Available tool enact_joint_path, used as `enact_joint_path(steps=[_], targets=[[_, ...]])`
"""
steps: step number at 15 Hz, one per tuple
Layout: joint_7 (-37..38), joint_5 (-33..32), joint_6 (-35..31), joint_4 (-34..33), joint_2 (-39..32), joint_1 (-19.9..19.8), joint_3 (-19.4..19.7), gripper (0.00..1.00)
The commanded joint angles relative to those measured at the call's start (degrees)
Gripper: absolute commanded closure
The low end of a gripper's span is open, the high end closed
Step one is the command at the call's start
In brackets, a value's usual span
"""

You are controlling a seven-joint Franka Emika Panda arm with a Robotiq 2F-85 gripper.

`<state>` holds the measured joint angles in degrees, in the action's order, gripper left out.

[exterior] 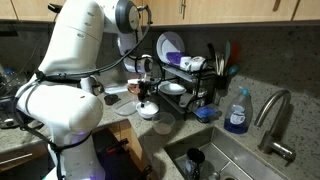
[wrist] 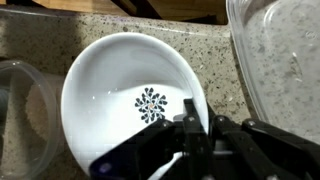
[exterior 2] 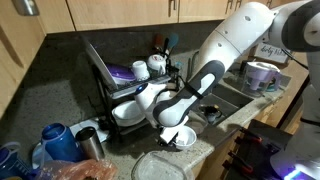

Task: Pour the contents of the white bowl into the clear bowl

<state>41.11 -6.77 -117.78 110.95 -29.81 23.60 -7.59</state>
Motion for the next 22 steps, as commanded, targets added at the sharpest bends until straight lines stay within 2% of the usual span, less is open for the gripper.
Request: enact_joint_path(steps=[1,22], targets=[[1.92,-1.97,3.01,-3.0,-1.3,1.64,0.95,0.98],[1.35,-2.84,2.38,-6.06,-5.18,3.07,1.78,0.98]])
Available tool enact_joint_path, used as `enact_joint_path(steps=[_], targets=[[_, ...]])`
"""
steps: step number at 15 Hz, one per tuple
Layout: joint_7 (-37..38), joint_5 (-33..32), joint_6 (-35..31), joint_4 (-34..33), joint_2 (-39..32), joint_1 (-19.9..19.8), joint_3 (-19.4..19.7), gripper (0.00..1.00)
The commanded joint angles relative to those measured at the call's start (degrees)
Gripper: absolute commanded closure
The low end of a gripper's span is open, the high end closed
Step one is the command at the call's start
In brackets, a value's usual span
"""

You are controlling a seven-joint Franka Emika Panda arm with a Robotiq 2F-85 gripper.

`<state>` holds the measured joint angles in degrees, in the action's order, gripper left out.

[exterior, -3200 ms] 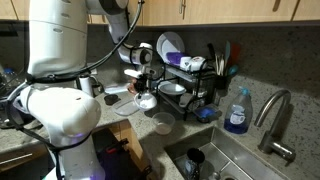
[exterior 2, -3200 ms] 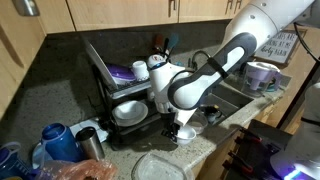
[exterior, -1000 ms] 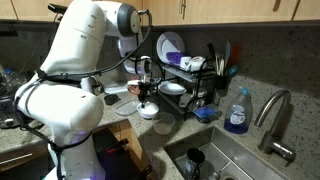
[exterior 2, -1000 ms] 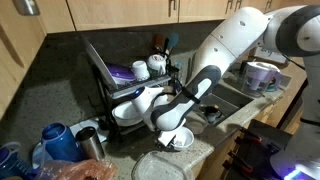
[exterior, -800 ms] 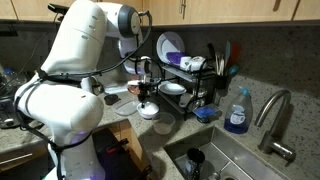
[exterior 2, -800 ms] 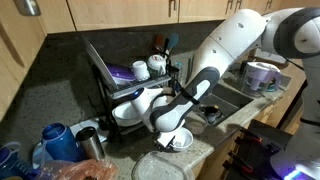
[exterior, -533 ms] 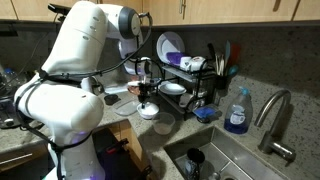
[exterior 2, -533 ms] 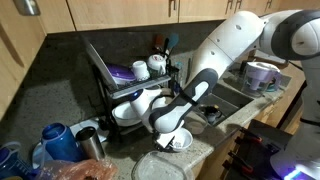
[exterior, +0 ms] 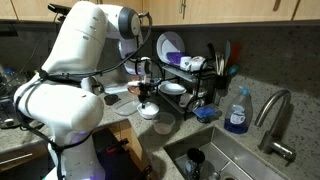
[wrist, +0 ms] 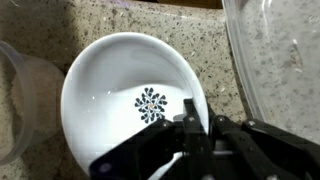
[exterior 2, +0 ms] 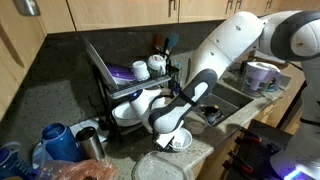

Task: Pour the contents of the white bowl into the clear bowl

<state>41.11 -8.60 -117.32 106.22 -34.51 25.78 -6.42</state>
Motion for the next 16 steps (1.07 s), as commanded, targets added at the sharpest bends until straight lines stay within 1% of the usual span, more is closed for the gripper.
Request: enact_joint_path(steps=[1,4,8,9,11,12,13,14,16], targets=[[1.36,-1.01,1.92,-1.3,-0.48,0.95,0.65,0.96],[1.21,-1.01,1.97,-1.33,-0.54,1.01,0.68,0.95],[1.15,-1.05,2.13,-1.49,-0.73,1.06,0.67,0.88],[1.13,-1.05,2.14,-1.53,-0.8,1.08,0.68,0.84],[1.08,-1.17,2.29,-1.66,-1.01,1.16,0.74,0.81],[1.07,-1.16,2.31,-1.71,-1.11,1.17,0.76,0.81],[1.06,-1.16,2.27,-1.74,-1.18,1.16,0.79,0.75],[1.07,-1.17,2.22,-1.74,-1.2,1.17,0.8,0.66],[0.98,-1.02,1.73,-1.32,-0.74,1.04,0.73,0.61]])
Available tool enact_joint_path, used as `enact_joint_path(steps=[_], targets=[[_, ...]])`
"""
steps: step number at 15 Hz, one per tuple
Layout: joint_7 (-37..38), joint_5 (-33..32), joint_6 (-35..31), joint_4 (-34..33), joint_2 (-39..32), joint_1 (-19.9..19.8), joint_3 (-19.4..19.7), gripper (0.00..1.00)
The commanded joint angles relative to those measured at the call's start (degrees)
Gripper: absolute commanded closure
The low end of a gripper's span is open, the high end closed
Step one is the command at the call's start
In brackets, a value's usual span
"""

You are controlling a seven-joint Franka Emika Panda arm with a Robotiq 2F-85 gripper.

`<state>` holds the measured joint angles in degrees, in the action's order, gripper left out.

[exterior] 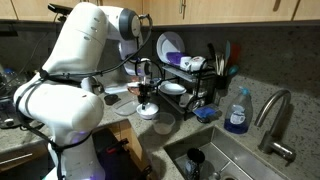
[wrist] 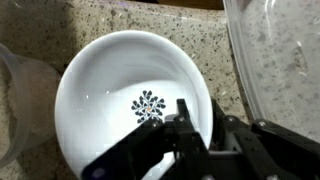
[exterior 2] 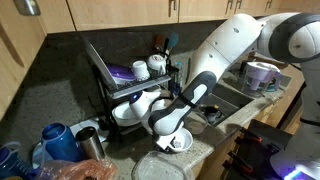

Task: Pour the contents of the white bowl into the clear bowl

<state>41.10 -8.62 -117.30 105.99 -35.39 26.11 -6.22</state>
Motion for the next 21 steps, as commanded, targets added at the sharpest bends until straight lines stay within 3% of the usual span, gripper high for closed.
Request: enact_joint_path(steps=[1,4,8,12,21], targets=[[1.02,-0.99,1.53,-0.92,0.43,0.69,0.52,0.52],[0.82,-0.76,0.97,-0.52,1.54,0.45,0.39,0.22],[1.3,-1.09,0.27,0.26,3.67,0.55,0.41,0.05],[1.71,-1.41,-0.57,1.38,6.65,0.42,0.37,0.0],[-0.88,1.1,-5.09,6.79,15.42,-1.97,-1.54,0.0]])
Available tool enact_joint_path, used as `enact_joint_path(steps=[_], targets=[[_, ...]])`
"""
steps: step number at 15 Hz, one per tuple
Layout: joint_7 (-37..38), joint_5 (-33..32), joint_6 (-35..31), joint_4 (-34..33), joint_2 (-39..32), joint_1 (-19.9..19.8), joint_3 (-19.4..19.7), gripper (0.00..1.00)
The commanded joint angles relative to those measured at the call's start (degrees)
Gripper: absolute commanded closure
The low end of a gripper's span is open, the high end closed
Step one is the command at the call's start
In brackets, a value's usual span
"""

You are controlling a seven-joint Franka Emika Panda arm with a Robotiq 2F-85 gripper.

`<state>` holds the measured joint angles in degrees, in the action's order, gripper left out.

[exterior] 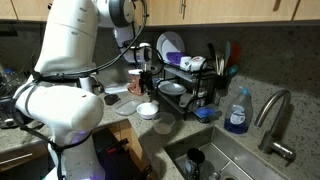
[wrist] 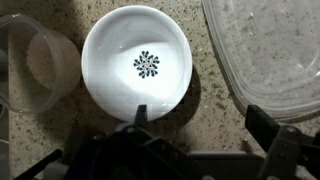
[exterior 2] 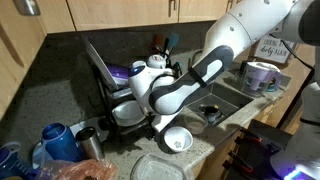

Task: Pour the contents of the white bowl into the clear bowl

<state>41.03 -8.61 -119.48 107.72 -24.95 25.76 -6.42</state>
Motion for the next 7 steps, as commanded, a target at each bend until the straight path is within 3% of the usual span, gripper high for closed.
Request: enact_joint_path(steps=[1,2,3,7], targets=[[-1.81,1.81,-3.78,6.12,6.04,-2.13,-1.81,0.0],[-2.98,2.7,-5.38,7.55,7.24,-2.77,-2.35,0.0],[-0.76,0.81,-2.27,2.52,2.87,-1.6,-1.58,0.0],[-1.44,1.34,-3.79,5.18,5.24,-2.53,-2.32,0.0]])
